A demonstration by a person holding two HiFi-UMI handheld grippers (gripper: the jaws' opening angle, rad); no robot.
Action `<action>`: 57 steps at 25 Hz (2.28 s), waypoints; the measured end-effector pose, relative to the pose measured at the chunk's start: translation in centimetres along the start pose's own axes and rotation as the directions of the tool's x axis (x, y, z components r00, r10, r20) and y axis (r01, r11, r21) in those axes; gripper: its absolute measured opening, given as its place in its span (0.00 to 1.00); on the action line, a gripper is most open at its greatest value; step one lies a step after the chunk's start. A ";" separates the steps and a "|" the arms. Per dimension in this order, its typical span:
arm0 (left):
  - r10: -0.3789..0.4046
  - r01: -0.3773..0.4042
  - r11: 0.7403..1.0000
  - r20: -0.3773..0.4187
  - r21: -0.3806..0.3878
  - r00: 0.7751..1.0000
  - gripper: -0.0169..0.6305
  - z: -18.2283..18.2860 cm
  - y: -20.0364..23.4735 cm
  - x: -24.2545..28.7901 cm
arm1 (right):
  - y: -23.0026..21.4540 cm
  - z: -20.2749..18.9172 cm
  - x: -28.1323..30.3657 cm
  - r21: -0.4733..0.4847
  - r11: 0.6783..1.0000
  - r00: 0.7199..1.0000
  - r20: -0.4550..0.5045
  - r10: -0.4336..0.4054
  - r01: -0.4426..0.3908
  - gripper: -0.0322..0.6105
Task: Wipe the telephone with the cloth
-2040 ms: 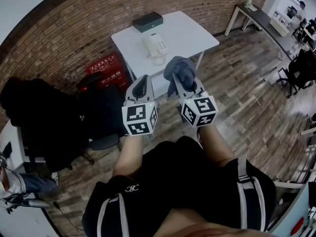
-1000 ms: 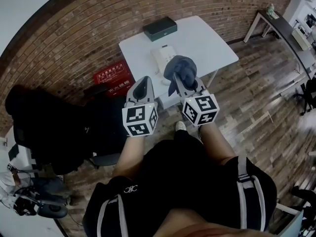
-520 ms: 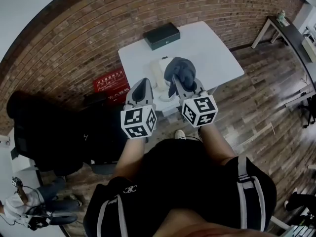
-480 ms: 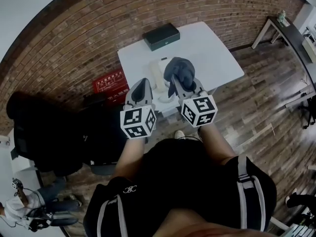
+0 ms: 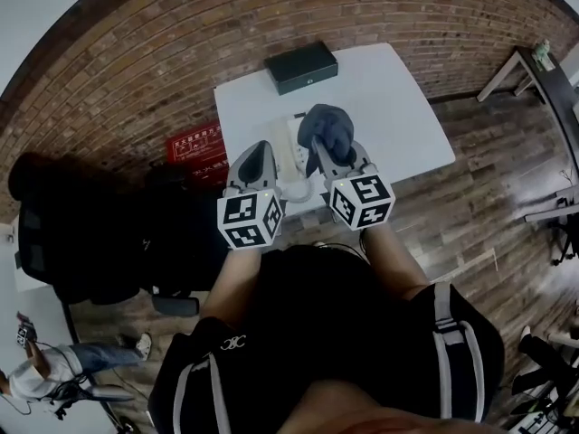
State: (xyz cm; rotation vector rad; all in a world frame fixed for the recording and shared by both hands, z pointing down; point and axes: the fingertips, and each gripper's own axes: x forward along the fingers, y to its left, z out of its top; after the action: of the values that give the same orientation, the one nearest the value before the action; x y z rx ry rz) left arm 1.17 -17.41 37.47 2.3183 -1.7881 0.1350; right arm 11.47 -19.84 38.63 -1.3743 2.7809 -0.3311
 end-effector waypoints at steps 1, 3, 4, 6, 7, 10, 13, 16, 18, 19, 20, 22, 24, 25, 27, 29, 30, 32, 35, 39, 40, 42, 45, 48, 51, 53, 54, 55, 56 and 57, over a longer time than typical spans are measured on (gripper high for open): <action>0.007 -0.007 1.000 -0.002 0.001 1.000 0.02 0.0 0.1 0.3 | -0.4 -0.1 0.4 0.004 1.000 1.000 -0.007 0.009 -0.009 0.11; 0.022 -0.022 1.000 -0.003 0.003 1.000 0.02 0.0 0.5 0.9 | -0.9 -0.5 1.3 0.017 0.999 0.999 -0.022 0.028 -0.028 0.11; 0.030 -0.030 1.000 -0.004 0.002 1.000 0.02 0.0 0.8 1.1 | -1.0 -0.8 1.8 0.024 0.999 0.999 -0.030 0.037 -0.036 0.11; 0.045 -0.045 0.999 -0.011 -0.006 0.999 0.02 -0.1 1.5 1.5 | -1.2 -1.4 2.8 0.034 0.998 0.998 -0.049 0.048 -0.046 0.11; 0.052 -0.052 0.999 -0.016 -0.010 0.999 0.02 -0.3 1.9 1.7 | -1.1 -1.7 3.3 0.036 0.998 0.997 -0.060 0.052 -0.050 0.11; 0.065 -0.066 0.998 -0.036 -0.023 0.997 0.02 -0.9 3.2 2.3 | -0.9 -2.8 4.7 0.032 0.998 0.993 -0.095 0.063 -0.060 0.11; 0.070 -0.072 0.997 -0.049 -0.040 0.996 0.02 -1.5 4.6 3.0 | -0.7 -4.3 6.3 0.017 0.998 0.987 -0.143 0.068 -0.066 0.11; 0.073 -0.076 0.996 -0.056 -0.044 0.996 0.02 -1.8 5.8 3.8 | -0.8 -5.8 7.9 0.019 0.997 0.978 -0.192 0.074 -0.072 0.11; 0.074 -0.077 0.996 -0.061 -0.046 0.995 0.02 -1.8 6.7 4.2 | -0.8 -6.9 9.1 0.024 0.997 0.971 -0.227 0.077 -0.073 0.11; 0.076 -0.079 0.996 -0.062 -0.048 0.995 0.02 -1.8 7.3 4.3 | -0.8 -7.5 9.8 0.023 0.997 0.966 -0.245 0.077 -0.074 0.11; 0.079 -0.082 0.995 -0.063 -0.052 0.995 0.02 -1.8 7.9 4.3 | -0.8 -8.1 10.5 0.023 0.997 0.961 -0.264 0.077 -0.073 0.11; 0.088 -0.092 0.994 -0.064 -0.062 0.994 0.02 -1.7 9.4 4.5 | -0.8 -9.3 12.1 0.032 0.997 0.951 -0.301 0.076 -0.070 0.11; 0.090 -0.095 0.993 -0.067 -0.066 0.994 0.02 -1.7 10.9 4.6 | -0.7 -10.3 13.7 0.048 0.997 0.940 -0.331 0.078 -0.066 0.11; 0.089 -0.093 0.994 -0.067 -0.063 0.994 0.02 -1.6 11.5 4.6 | -0.6 -10.8 14.4 0.056 0.996 0.935 -0.345 0.081 -0.066 0.11; 0.092 -0.095 0.994 -0.064 -0.054 0.994 0.02 -1.3 12.8 4.6 | -0.3 -11.5 15.8 0.082 0.994 0.924 -0.371 0.094 -0.068 0.11; 0.100 -0.103 0.993 -0.056 -0.056 0.993 0.02 -0.8 14.1 4.5 | -0.3 -12.4 17.2 0.124 0.990 0.910 -0.399 0.111 -0.066 0.11; 0.104 -0.107 0.993 -0.050 -0.059 0.993 0.02 -0.5 14.7 4.4 | -0.3 -12.9 17.9 0.148 0.987 0.902 -0.415 0.118 -0.061 0.11; 0.109 -0.111 0.992 -0.038 -0.064 0.993 0.02 0.0 15.7 4.3 | -0.7 -13.7 19.2 0.184 0.982 0.884 -0.451 0.125 -0.045 0.11; 0.110 -0.112 0.991 -0.031 -0.068 0.993 0.02 0.3 16.8 4.1 | -1.6 -15.1 20.8 0.193 0.981 0.854 -0.511 0.103 -0.002 0.11; 0.105 -0.107 0.991 -0.037 -0.076 0.994 0.02 -0.1 17.9 4.1 | -2.6 -17.9 21.6 0.185 0.982 0.804 -0.590 0.073 0.047 0.11; 0.104 -0.106 0.991 -0.037 -0.081 0.994 0.02 -0.2 18.1 4.1 | -2.7 -18.5 21.6 0.176 0.983 0.790 -0.609 0.067 0.052 0.11; 0.100 -0.103 0.991 -0.035 -0.089 0.994 0.02 -0.1 18.4 4.2 | -3.0 -19.7 21.5 0.146 0.987 0.763 -0.644 0.048 0.062 0.11; 0.090 -0.093 0.992 -0.039 -0.090 0.995 0.02 -0.1 18.6 4.4 | -3.3 -20.6 21.6 0.115 0.990 0.733 -0.680 0.021 0.079 0.11; 0.080 -0.084 0.992 -0.051 -0.093 0.995 0.02 -0.6 18.7 4.6 | -3.1 -20.9 21.8 0.087 0.994 0.696 -0.718 0.020 0.061 0.11; 0.076 -0.083 0.991 -0.067 -0.102 0.995 0.02 -1.2 18.6 4.7 | -2.7 -21.0 21.6 0.062 0.997 0.682 -0.731 0.017 0.041 0.11; 0.069 -0.077 0.991 -0.076 -0.111 0.995 0.02 -1.6 18.3 4.9 | -2.5 -21.2 20.9 0.085 0.995 0.687 -0.727 0.026 0.052 0.11; 0.065 -0.074 0.990 -0.080 -0.117 0.995 0.02 -1.7 18.2 5.0 | -2.5 -21.2 20.5 0.103 0.993 0.690 -0.723 0.033 0.060 0.11; 0.061 -0.071 0.990 -0.084 -0.124 0.995 0.02 -1.8 18.1 5.2 | -2.4 -21.3 20.2 0.117 0.991 0.693 -0.720 0.039 0.066 0.11; 0.056 -0.068 0.989 -0.088 -0.131 0.995 0.02 -2.0 18.0 5.3 | -2.2 -21.3 19.8 0.127 0.990 0.695 -0.717 0.043 0.070 0.11; 0.051 -0.064 0.989 -0.093 -0.137 0.994 0.02 -2.1 17.8 5.5 | -2.2 -21.3 19.5 0.130 0.989 0.697 -0.716 0.044 0.070 0.11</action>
State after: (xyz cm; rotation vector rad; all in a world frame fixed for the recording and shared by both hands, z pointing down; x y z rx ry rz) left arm -14.46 -26.46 42.52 2.1319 -1.7623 0.1161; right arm -1.18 -32.65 61.30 -1.4565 3.2070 -1.3223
